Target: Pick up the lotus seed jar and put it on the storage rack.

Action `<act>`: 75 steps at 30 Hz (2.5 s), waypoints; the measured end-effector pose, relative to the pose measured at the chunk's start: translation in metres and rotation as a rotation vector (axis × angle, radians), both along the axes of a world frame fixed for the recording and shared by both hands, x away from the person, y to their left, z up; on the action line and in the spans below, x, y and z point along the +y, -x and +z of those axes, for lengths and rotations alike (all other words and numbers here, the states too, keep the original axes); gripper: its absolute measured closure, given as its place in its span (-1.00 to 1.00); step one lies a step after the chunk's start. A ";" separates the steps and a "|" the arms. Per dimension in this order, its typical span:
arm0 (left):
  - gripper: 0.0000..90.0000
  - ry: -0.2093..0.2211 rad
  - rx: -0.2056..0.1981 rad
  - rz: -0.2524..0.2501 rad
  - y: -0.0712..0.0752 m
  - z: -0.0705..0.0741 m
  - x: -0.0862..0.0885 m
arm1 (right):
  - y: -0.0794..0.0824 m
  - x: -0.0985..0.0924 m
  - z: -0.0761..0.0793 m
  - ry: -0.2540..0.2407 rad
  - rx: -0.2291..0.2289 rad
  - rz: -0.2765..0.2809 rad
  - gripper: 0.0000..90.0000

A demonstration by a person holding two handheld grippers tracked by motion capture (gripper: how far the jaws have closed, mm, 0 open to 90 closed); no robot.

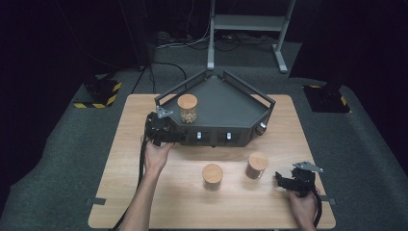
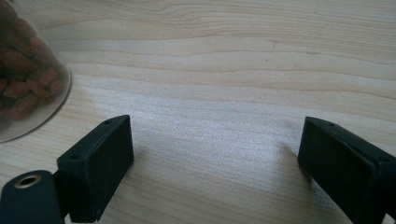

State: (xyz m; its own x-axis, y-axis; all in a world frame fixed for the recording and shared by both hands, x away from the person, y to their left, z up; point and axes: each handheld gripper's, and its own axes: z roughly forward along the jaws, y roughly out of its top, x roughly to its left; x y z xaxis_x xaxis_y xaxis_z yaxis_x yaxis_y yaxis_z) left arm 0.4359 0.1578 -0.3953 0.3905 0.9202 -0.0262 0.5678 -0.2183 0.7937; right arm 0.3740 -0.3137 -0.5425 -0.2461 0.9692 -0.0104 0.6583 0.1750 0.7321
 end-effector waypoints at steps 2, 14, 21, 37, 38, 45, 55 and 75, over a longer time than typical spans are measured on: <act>-0.81 0.004 0.003 -0.002 0.001 -0.001 0.000 | 0.000 0.000 0.000 0.000 0.000 0.000 -0.77; -0.81 0.016 0.004 0.000 0.009 -0.009 0.003 | 0.000 0.000 0.000 0.000 0.000 0.000 -0.77; -0.81 0.026 0.008 0.003 0.012 -0.013 0.005 | 0.000 0.000 0.000 0.000 0.000 0.000 -0.77; -0.81 0.037 0.023 0.008 0.020 -0.027 0.014 | 0.000 0.000 0.000 0.000 0.000 0.000 -0.77; -0.81 0.035 0.026 0.008 0.020 -0.029 0.015 | 0.000 0.000 0.000 0.000 0.000 0.000 -0.77; -0.81 0.034 0.032 0.015 0.024 -0.034 0.019 | 0.000 0.000 0.000 0.000 0.000 0.000 -0.77; -0.82 0.021 0.045 0.021 0.031 -0.045 0.022 | 0.000 0.000 0.000 0.000 0.000 0.000 -0.77; -0.83 -0.011 0.084 0.021 0.041 -0.069 0.024 | 0.000 0.000 0.000 0.000 0.000 0.000 -0.77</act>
State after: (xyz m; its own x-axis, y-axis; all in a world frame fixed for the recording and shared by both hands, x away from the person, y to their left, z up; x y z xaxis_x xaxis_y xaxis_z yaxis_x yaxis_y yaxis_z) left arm 0.3948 0.1816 -0.4644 0.3675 0.9288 -0.0483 0.6371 -0.2136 0.7405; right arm 0.3740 -0.3138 -0.5425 -0.2461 0.9692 -0.0105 0.6583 0.1751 0.7321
